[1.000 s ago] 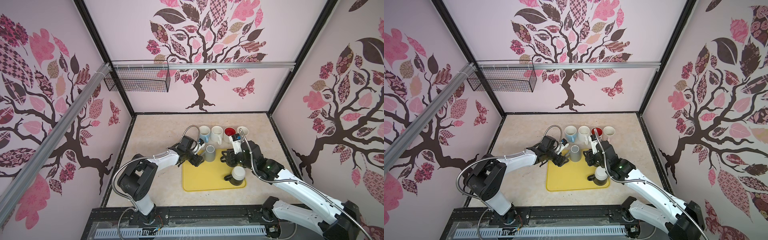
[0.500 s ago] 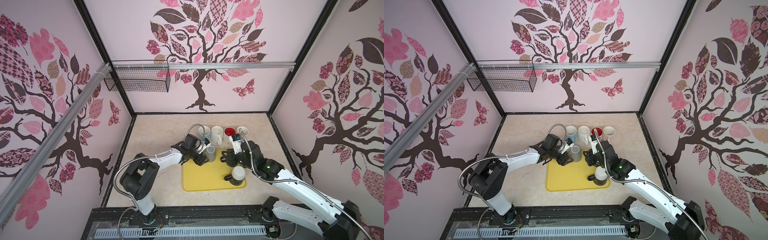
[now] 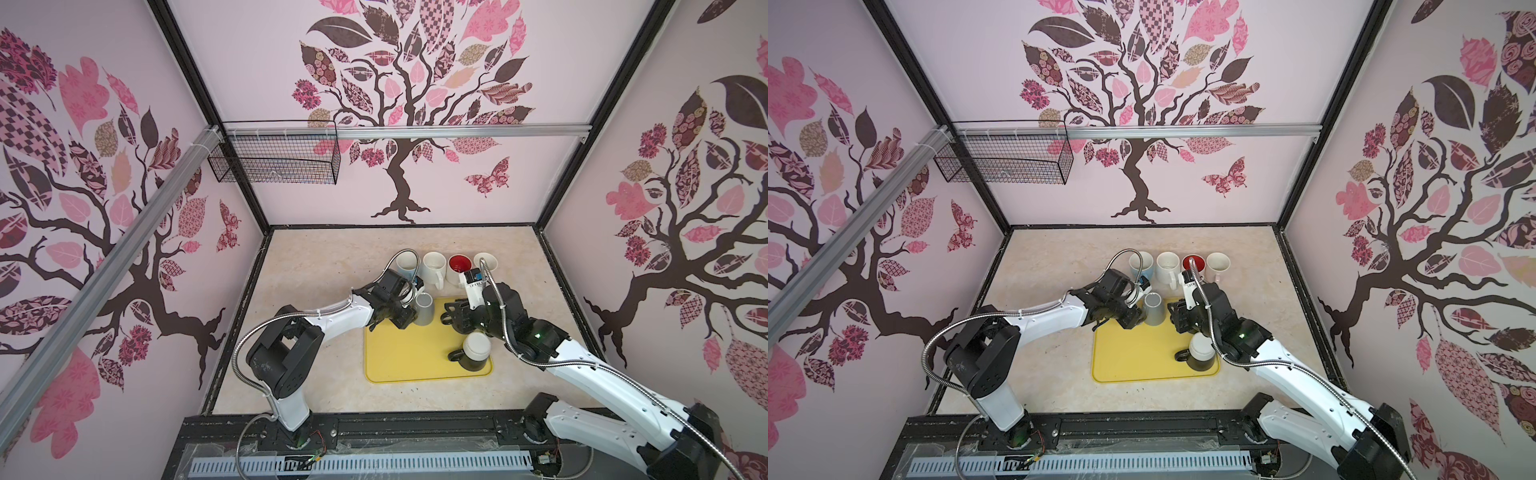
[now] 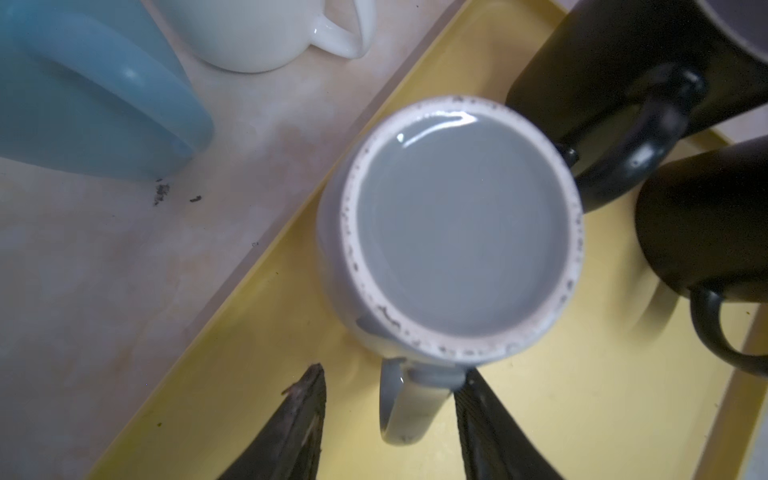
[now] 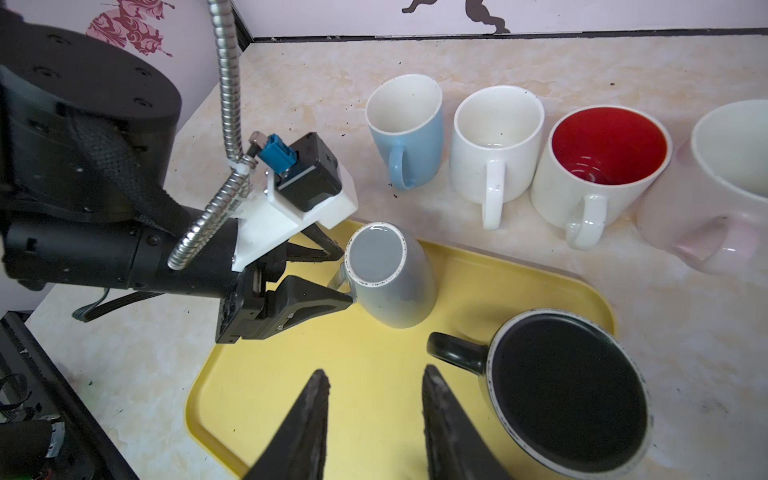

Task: Turn the mug right side up
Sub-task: Pick up the mug from the tray.

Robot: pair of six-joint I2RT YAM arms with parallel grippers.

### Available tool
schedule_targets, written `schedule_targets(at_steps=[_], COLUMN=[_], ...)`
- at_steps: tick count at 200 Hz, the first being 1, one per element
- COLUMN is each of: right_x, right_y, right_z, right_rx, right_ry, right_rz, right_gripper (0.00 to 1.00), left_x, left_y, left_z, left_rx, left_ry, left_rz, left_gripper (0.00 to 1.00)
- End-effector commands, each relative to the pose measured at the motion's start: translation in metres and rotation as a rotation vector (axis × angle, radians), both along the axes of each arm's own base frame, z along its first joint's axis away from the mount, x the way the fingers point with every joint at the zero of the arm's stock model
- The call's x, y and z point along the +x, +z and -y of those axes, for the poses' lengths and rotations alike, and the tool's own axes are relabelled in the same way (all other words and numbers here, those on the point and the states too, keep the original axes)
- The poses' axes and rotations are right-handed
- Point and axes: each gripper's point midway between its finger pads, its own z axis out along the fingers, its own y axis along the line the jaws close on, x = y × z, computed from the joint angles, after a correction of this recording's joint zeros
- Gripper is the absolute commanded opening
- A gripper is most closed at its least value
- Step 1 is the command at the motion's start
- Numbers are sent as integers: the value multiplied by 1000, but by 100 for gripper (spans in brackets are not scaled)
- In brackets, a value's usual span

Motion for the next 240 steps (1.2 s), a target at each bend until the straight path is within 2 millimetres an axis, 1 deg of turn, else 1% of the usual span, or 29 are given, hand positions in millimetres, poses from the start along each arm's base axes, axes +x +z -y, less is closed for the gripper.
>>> schedule_targets(at_steps=[1,35,63,97,135,145,152,157,215,240], right_x=[-2,-4,-5,-6,-6,-6,-6,-6,-7,-7], right_y=[9,10,11,12,12,12,12,12,15,17], right_z=[1,2,2,1,1,1,1,0,-1,-2], right_rx=[20,24,30,35,36,36,36,36,45,53], right_ry=[-1,0,3,10,11,11,13,13,20,21], right_rz=[22,22,24,27,26,25,25,24,27,25], right_gripper=[40,39,39,39,39,39,39,39,39,39], left_x=[10,9,10,11,11,11,11,11,15,20], left_y=[9,4,6,8,6,5,4,4,3,5], left_z=[5,6,7,9,13,13,12,12,5,-4], left_rx=[12,29,32,32,23,23,26,27,60,92], left_ry=[24,20,15,8,3,8,14,14,44,88], left_rz=[27,20,24,34,21,19,17,17,31,55], left_gripper=[50,47,42,39,34,29,24,22,18,13])
